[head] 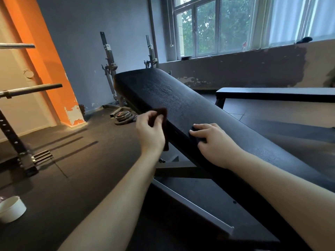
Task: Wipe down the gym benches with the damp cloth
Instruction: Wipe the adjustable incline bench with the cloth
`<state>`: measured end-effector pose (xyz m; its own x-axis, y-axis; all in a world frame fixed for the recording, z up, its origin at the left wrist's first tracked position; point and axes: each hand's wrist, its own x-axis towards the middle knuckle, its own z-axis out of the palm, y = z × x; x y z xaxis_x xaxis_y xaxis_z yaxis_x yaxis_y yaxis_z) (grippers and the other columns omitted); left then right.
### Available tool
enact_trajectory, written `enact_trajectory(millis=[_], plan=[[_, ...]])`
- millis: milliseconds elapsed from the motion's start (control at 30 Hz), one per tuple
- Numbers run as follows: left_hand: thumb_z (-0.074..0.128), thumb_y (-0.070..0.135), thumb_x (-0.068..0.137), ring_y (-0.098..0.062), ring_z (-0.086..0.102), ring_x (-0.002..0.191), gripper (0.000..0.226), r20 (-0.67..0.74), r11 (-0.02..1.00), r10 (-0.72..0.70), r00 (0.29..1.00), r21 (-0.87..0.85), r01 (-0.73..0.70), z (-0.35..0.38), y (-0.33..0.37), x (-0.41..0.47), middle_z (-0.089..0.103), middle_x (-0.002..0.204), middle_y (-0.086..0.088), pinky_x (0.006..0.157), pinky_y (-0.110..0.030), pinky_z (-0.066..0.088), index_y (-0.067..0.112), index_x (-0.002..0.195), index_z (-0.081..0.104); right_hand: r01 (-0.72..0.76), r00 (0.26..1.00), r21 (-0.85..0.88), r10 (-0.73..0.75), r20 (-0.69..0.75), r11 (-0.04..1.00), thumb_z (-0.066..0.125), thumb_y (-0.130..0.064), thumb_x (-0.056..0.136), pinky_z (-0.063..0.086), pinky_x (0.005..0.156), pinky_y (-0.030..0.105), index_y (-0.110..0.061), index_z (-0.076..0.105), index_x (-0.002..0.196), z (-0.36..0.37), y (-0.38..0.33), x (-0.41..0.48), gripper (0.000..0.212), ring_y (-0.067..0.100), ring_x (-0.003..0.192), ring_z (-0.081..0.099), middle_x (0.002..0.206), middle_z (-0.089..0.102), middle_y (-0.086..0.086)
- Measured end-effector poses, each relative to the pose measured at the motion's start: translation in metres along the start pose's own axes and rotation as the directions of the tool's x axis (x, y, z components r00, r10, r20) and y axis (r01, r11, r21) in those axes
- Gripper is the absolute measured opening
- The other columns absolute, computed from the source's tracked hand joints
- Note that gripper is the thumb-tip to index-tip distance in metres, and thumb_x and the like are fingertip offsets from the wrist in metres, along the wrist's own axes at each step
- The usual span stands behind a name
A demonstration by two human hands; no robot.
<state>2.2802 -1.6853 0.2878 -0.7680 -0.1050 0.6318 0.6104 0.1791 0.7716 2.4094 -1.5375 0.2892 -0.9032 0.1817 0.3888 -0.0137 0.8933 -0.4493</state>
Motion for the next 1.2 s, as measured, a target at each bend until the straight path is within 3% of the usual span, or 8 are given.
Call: enact_trajectory(millis=[133,267,400,633,767,967,1067,1200], plan=[[0.074,0.008,0.088,-0.003,0.060,0.096,0.011,0.066,0.987,0.149,0.987,-0.062,-0.145,0.013,-0.004,-0.067,0.062,0.101,0.004,0.089,-0.014,0.046,0.015,0.097,0.070,0.000,0.998,0.021,0.001,-0.067,1.000,0.048,0.001,0.091,0.019,0.103,0.011,-0.021,0.070,0.133,0.002,0.005,-0.008,0.052,0.024,0.137,0.039,0.147,0.058,-0.005],[0.077,0.003,0.084,-0.002,0.061,0.094,0.013,0.127,0.975,0.218,0.968,-0.077,-0.209,0.013,-0.007,-0.075,0.063,0.098,0.003,0.087,-0.015,0.046,0.012,0.092,0.072,0.014,0.997,0.007,-0.014,-0.075,1.000,0.050,0.001,0.089,0.020,0.105,0.013,-0.022,0.070,0.133,0.004,0.011,-0.020,0.053,0.025,0.135,0.040,0.149,0.056,-0.004],[0.075,0.013,0.088,-0.008,0.063,0.096,0.013,0.004,0.994,0.106,0.994,-0.033,-0.105,0.001,-0.025,-0.014,0.067,0.101,0.001,0.093,-0.032,0.052,0.018,0.099,0.071,0.020,0.998,-0.007,-0.021,-0.057,1.000,0.048,0.001,0.093,0.014,0.106,0.010,-0.022,0.065,0.139,0.003,0.013,-0.027,0.055,0.019,0.141,0.035,0.155,0.049,-0.008],[0.071,0.008,0.091,0.006,0.058,0.096,0.011,0.013,0.992,0.107,0.994,-0.064,-0.106,0.005,-0.019,-0.045,0.064,0.103,0.002,0.087,-0.007,0.043,0.015,0.100,0.070,0.006,0.998,-0.001,-0.006,-0.060,1.000,0.049,-0.003,0.094,0.026,0.122,0.036,-0.022,0.064,0.140,0.006,0.010,-0.029,0.052,0.021,0.143,0.033,0.156,0.048,-0.006],[0.072,0.001,0.089,-0.002,0.060,0.097,0.016,0.074,0.981,0.178,0.981,-0.089,-0.171,0.013,-0.016,-0.088,0.060,0.101,0.006,0.089,-0.010,0.043,0.015,0.098,0.071,0.022,0.998,-0.004,-0.022,-0.065,1.000,0.051,-0.003,0.091,0.029,0.121,0.044,-0.022,0.064,0.140,0.008,0.012,-0.029,0.054,0.024,0.142,0.035,0.156,0.049,-0.004],[0.075,0.001,0.084,-0.004,0.061,0.096,0.015,0.143,0.971,0.240,0.960,-0.041,-0.236,0.009,-0.021,-0.075,0.063,0.099,0.002,0.089,-0.015,0.046,0.012,0.094,0.073,0.016,0.996,0.017,-0.015,-0.087,1.000,0.052,-0.001,0.091,0.018,0.112,0.015,-0.022,0.066,0.137,0.006,0.014,-0.029,0.053,0.020,0.142,0.036,0.153,0.052,-0.006],[0.073,0.007,0.088,0.010,0.056,0.092,0.011,0.047,0.988,0.156,0.987,0.007,-0.156,0.001,-0.022,-0.034,0.065,0.101,0.001,0.085,-0.008,0.043,0.013,0.097,0.072,0.014,0.996,0.014,-0.013,-0.089,1.000,0.051,-0.002,0.094,0.017,0.108,0.014,-0.023,0.067,0.136,0.003,0.019,-0.036,0.050,0.018,0.142,0.036,0.152,0.052,-0.009],[0.073,0.011,0.091,0.007,0.058,0.095,0.012,0.074,0.991,0.132,0.989,-0.012,-0.131,-0.002,-0.019,-0.037,0.061,0.100,0.010,0.086,-0.005,0.042,0.021,0.097,0.071,-0.055,0.987,0.069,0.065,-0.145,0.996,0.049,0.000,0.095,0.021,0.111,0.016,-0.024,0.073,0.128,0.001,0.031,-0.046,0.047,0.013,0.138,0.040,0.145,0.059,-0.012]])
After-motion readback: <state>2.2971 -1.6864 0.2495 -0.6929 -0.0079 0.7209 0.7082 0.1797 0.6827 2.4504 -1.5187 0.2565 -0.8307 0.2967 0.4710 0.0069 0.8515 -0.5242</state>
